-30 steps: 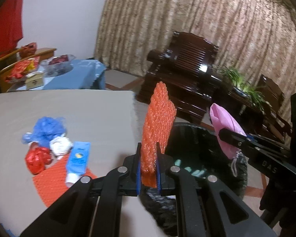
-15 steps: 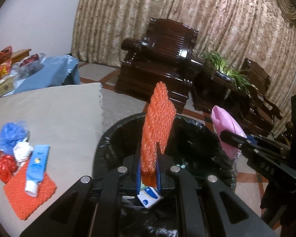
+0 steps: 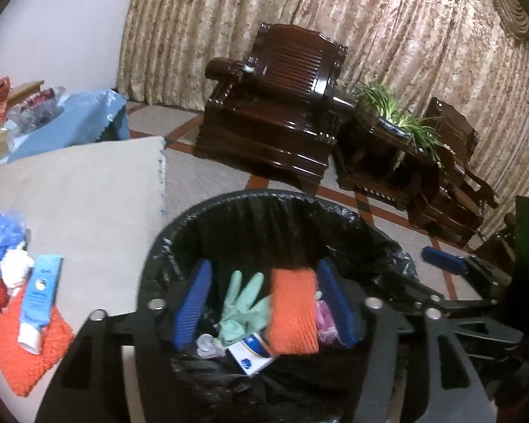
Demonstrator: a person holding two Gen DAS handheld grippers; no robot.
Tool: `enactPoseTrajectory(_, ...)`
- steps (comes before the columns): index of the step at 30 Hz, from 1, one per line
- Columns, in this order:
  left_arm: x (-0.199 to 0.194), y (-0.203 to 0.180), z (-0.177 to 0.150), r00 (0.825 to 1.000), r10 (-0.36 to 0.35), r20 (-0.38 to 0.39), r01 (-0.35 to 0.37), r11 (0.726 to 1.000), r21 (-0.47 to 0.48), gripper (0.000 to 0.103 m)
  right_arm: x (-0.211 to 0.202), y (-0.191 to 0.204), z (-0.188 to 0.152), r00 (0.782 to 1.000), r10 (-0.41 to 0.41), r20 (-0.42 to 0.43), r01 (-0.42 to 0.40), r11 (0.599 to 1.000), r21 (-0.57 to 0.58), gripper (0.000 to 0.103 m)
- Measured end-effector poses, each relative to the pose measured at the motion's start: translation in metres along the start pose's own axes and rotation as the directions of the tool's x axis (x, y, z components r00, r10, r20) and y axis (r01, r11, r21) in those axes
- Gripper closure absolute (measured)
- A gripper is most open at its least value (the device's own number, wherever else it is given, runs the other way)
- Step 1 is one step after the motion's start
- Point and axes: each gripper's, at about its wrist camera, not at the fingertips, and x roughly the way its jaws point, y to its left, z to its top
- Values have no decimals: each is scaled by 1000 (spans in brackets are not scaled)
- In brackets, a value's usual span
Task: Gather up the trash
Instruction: 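Carry the foam net and pink bag over the bin and release both, then move both grippers back toward the remaining trash on the table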
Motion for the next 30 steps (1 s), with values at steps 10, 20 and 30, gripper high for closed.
enactPoseTrajectory(10, -54, 37, -1, 981, 157, 113, -155, 988, -21, 6, -19, 23, 19, 993, 22, 114, -23, 1000, 6, 5)
enactPoseTrajectory(20, -103, 112, -25, 929, 347, 131, -329, 933, -146, 6, -4, 85, 37, 984, 130, 118, -125, 991, -49, 5)
enactPoseTrajectory(30, -137, 180, -52, 877, 467, 109, -433, 869, -239, 6, 18, 177, 45, 963, 252, 91, -237, 960, -149, 5)
